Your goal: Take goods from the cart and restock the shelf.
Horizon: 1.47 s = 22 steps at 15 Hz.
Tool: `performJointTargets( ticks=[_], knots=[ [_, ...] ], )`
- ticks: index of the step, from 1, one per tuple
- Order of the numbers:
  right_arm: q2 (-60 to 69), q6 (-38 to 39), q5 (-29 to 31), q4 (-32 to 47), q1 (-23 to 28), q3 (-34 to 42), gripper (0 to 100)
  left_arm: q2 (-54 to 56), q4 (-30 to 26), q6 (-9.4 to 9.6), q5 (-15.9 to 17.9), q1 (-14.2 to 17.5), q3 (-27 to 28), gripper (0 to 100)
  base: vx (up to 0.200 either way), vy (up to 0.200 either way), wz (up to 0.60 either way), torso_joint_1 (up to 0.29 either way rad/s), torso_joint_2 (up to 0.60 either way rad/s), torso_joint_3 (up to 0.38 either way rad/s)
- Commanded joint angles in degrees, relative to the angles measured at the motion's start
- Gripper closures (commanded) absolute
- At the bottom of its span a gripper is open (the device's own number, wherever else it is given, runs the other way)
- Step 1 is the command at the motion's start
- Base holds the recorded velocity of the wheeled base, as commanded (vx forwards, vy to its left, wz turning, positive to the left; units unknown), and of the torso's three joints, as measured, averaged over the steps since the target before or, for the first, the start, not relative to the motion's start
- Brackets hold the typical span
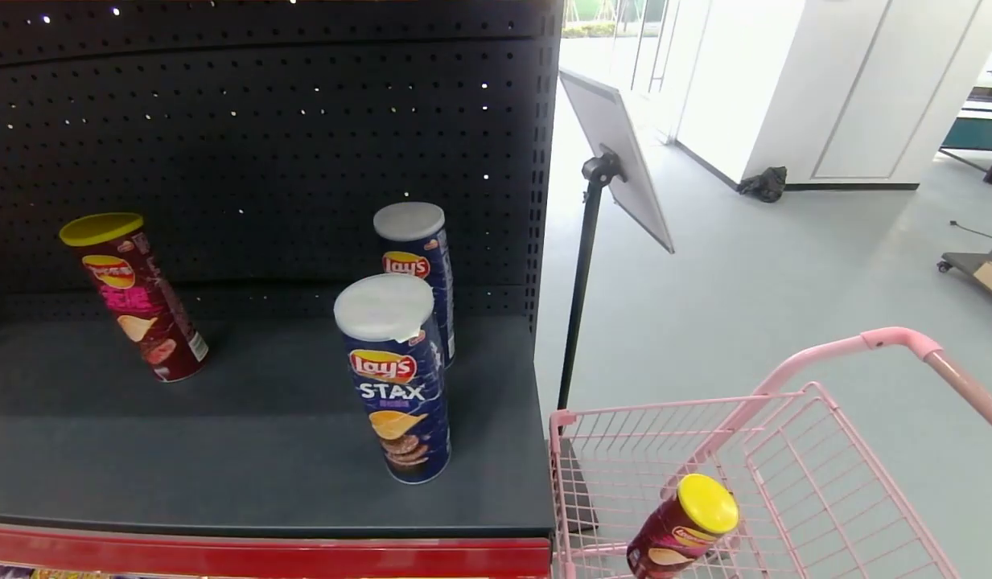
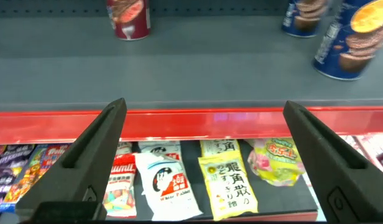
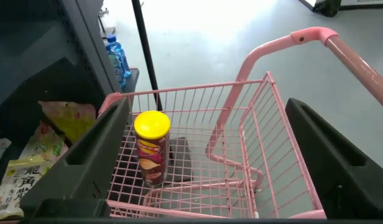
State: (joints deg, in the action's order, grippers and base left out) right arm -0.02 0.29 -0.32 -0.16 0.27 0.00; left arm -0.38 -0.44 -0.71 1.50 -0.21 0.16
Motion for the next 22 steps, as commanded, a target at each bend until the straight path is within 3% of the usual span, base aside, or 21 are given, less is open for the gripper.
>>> performJointTargets(
  ticks=[1, 13, 19, 22],
  knots=[
    [-0.1, 0.1, 0.0, 0.0, 0.0, 0.0, 0, -0.1, 0.0, 0.00, 0.0, 0.0, 0.0, 0, 0.000, 0.000, 0.00, 0.000, 0.00, 0.000],
    [-0.1, 0.1, 0.0, 0.0, 0.0, 0.0, 0, -0.1, 0.0, -0.17, -0.1, 0.0, 0.0, 0, 0.000, 0.000, 0.00, 0.000, 0.00, 0.000],
    [-0.1, 0.1, 0.0, 0.0, 0.0, 0.0, 0, -0.1, 0.0, -0.08, -0.1, 0.0, -0.1, 0, -0.200, 0.000, 0.00, -0.001, 0.00, 0.001],
    [-0.1, 0.1, 0.0, 0.0, 0.0, 0.0, 0, -0.1, 0.0, -0.08, -0.1, 0.0, 0.0, 0, 0.000, 0.000, 0.00, 0.000, 0.00, 0.000]
  ],
)
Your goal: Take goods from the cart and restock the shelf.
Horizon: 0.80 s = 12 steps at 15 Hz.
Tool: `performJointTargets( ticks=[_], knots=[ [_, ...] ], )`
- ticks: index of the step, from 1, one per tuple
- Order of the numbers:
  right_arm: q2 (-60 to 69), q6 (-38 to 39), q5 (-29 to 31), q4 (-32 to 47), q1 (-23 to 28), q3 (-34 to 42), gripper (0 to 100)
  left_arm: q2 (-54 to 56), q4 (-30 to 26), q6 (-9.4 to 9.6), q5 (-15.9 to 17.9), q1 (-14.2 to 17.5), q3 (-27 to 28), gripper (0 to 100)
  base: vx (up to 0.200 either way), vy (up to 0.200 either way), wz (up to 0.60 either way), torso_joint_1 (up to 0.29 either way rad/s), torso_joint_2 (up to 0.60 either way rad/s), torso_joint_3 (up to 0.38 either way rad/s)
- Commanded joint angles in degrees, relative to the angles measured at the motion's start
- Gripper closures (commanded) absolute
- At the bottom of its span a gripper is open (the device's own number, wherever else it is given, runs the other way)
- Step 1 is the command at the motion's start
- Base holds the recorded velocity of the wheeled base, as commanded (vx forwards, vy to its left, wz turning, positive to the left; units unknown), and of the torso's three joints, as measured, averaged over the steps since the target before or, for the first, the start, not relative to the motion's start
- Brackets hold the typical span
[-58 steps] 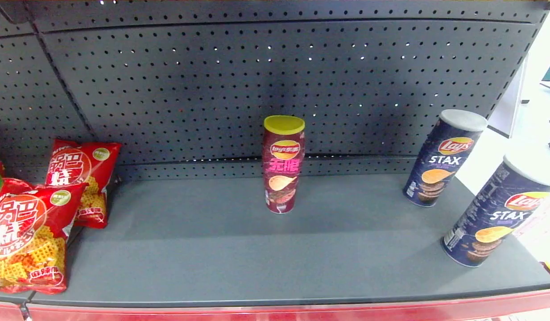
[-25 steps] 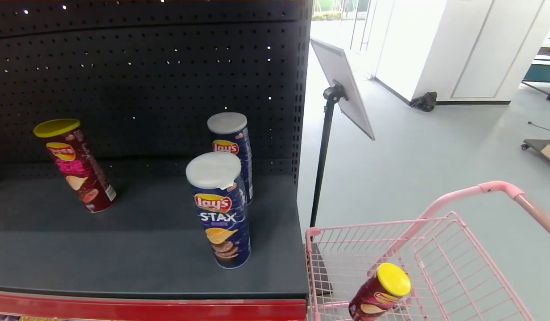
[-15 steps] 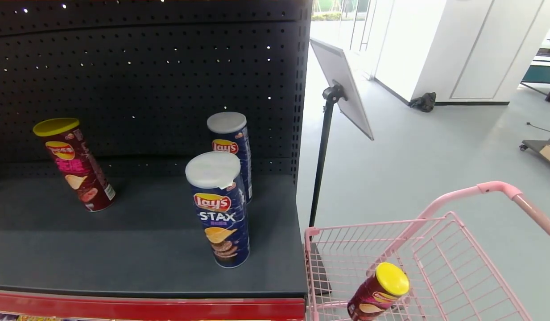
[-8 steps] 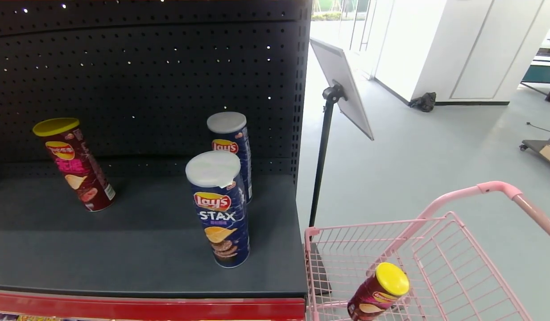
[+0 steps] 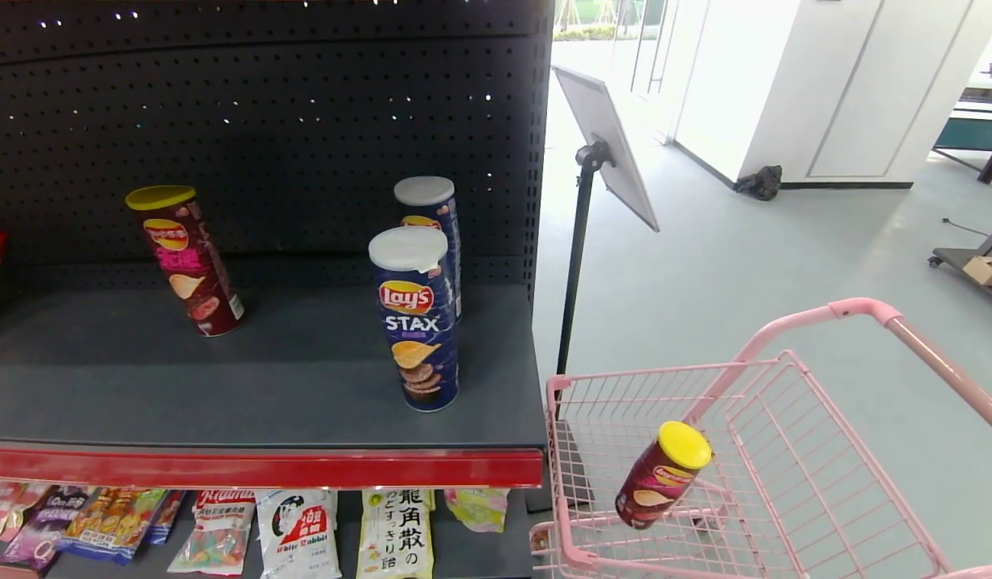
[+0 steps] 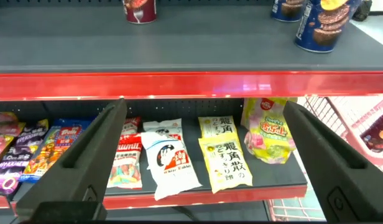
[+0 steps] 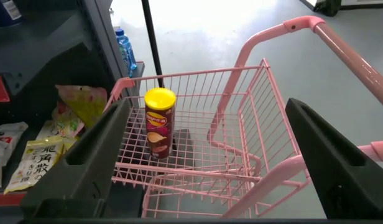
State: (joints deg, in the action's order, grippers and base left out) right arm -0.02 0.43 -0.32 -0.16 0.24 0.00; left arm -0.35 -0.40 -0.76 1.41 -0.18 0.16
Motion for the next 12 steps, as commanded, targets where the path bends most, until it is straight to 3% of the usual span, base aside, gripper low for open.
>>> performJointTargets(
  ticks=[1, 12],
  knots=[
    [-0.1, -0.1, 0.0, 0.0, 0.0, 0.0, 0, -0.1, 0.0, -0.04, 0.0, 0.0, 0.0, 0, 0.000, 0.000, 0.00, 0.000, 0.00, 0.000],
    [-0.1, 0.0, 0.0, 0.0, 0.0, 0.0, 0, -0.1, 0.0, -0.04, 0.0, 0.0, 0.0, 0, 0.000, 0.000, 0.00, -0.140, 0.33, 0.185]
  ],
)
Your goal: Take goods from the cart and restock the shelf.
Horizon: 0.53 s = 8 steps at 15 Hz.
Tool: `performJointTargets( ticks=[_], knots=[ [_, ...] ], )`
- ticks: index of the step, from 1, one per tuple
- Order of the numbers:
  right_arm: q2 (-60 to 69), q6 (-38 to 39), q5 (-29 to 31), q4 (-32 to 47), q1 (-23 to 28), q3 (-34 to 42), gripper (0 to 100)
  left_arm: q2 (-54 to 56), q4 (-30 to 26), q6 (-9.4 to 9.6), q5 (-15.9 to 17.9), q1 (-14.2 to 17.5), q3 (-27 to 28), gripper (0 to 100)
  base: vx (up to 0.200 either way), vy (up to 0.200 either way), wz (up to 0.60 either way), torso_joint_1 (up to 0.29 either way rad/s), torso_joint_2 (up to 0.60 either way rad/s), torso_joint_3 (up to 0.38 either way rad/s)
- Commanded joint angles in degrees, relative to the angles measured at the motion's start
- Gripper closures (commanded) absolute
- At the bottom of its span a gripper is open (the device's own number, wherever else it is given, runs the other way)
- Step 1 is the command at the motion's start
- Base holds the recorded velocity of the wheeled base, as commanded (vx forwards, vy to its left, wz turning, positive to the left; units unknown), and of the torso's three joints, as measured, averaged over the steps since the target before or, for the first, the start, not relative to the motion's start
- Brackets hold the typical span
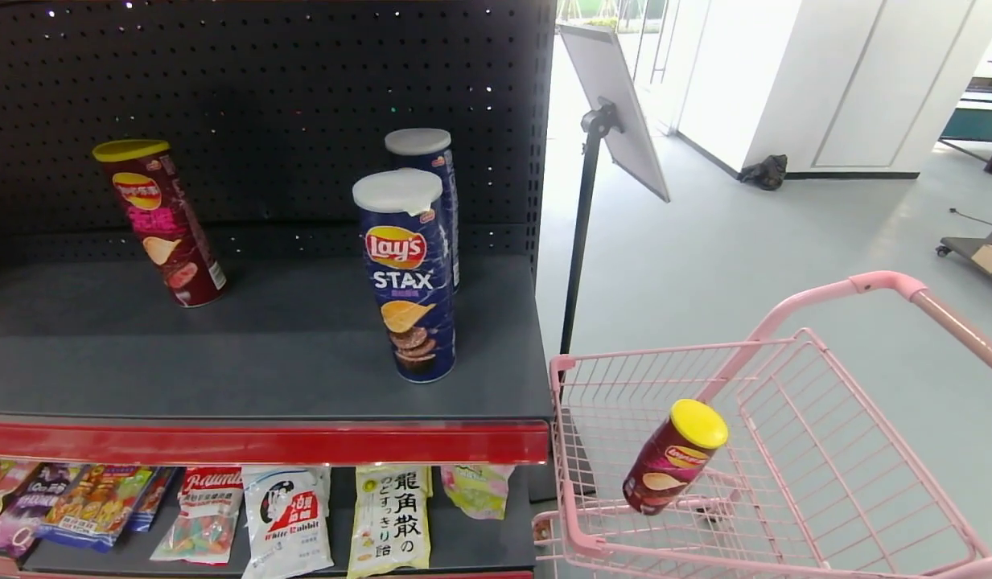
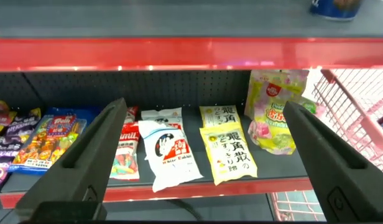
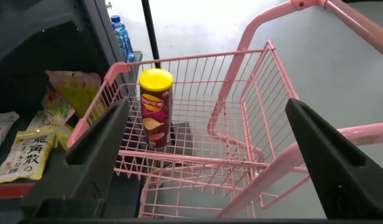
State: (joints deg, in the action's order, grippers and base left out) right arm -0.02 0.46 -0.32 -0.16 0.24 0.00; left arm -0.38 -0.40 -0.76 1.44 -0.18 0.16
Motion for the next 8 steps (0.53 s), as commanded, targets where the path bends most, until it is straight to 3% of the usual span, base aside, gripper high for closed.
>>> performJointTargets(
  ticks=[1, 8],
  knots=[
    [-0.1, 0.0, 0.0, 0.0, 0.0, 0.0, 0, -0.1, 0.0, -0.04, 0.0, 0.0, 0.0, 0, 0.000, 0.000, 0.00, -0.154, 0.40, 0.222],
    [-0.1, 0.0, 0.0, 0.0, 0.0, 0.0, 0, -0.1, 0.0, -0.04, 0.0, 0.0, -0.1, 0, 0.000, 0.000, 0.00, -0.203, 0.49, 0.288]
  ],
)
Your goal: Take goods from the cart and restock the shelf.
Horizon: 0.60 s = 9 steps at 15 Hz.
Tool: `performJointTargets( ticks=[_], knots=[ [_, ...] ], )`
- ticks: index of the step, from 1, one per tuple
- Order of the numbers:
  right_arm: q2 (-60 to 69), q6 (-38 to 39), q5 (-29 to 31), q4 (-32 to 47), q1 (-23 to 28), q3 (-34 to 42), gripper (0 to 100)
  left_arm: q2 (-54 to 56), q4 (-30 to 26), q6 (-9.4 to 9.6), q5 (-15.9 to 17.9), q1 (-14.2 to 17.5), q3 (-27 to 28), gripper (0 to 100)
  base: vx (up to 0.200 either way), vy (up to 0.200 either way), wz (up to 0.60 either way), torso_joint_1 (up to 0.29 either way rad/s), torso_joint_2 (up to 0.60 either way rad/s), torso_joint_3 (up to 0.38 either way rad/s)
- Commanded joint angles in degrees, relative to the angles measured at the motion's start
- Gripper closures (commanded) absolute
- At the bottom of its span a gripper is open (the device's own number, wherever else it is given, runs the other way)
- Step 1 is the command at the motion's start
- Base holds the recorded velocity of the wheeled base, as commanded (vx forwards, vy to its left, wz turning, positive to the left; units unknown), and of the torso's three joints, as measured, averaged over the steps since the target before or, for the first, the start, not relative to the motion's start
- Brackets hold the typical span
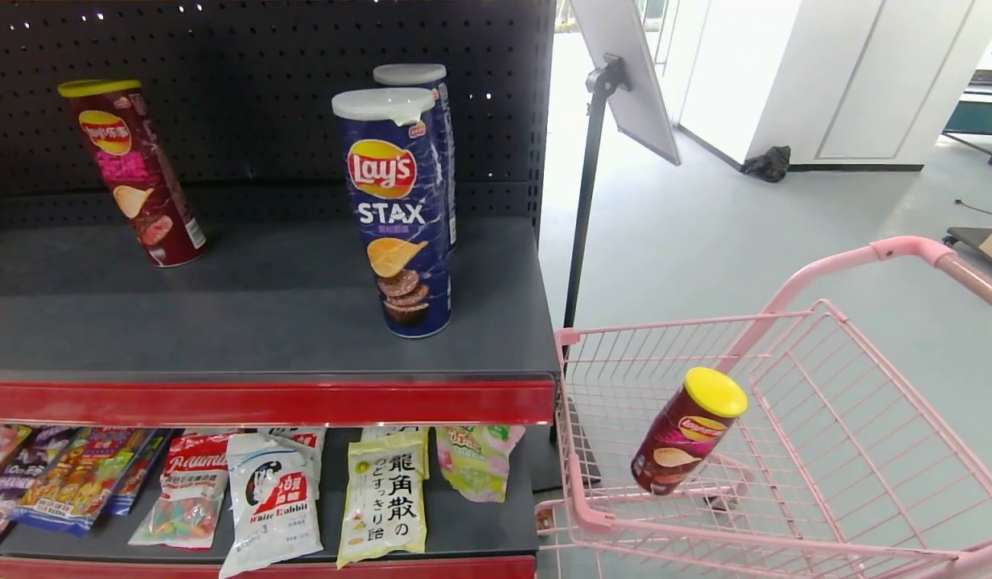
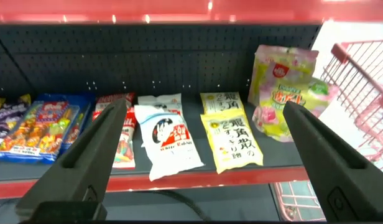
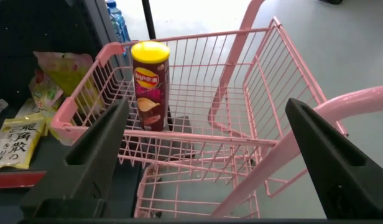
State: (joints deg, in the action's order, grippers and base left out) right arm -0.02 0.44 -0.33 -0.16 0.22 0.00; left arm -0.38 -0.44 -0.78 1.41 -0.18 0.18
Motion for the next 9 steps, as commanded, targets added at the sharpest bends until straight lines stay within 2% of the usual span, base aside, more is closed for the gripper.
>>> performJointTargets(
  ticks=[1, 7, 9],
  knots=[
    [-0.1, 0.0, 0.0, 0.0, 0.0, 0.0, 0, -0.1, 0.1, -0.01, 0.0, 0.0, 0.0, 0, 0.000, 0.000, 0.00, -0.217, 0.55, 0.334],
    [-0.1, -0.1, 0.0, 0.0, 0.0, 0.0, 0, -0.1, 0.1, -0.01, 0.0, 0.0, 0.0, 0, 0.000, 0.000, 0.00, -0.187, 0.53, 0.330],
    [-0.1, -0.1, 0.0, 0.0, 0.0, 0.0, 0, -0.1, 0.0, -0.01, 0.0, 0.0, -0.1, 0, 0.000, 0.000, 0.00, -0.076, 0.22, 0.149]
  ],
)
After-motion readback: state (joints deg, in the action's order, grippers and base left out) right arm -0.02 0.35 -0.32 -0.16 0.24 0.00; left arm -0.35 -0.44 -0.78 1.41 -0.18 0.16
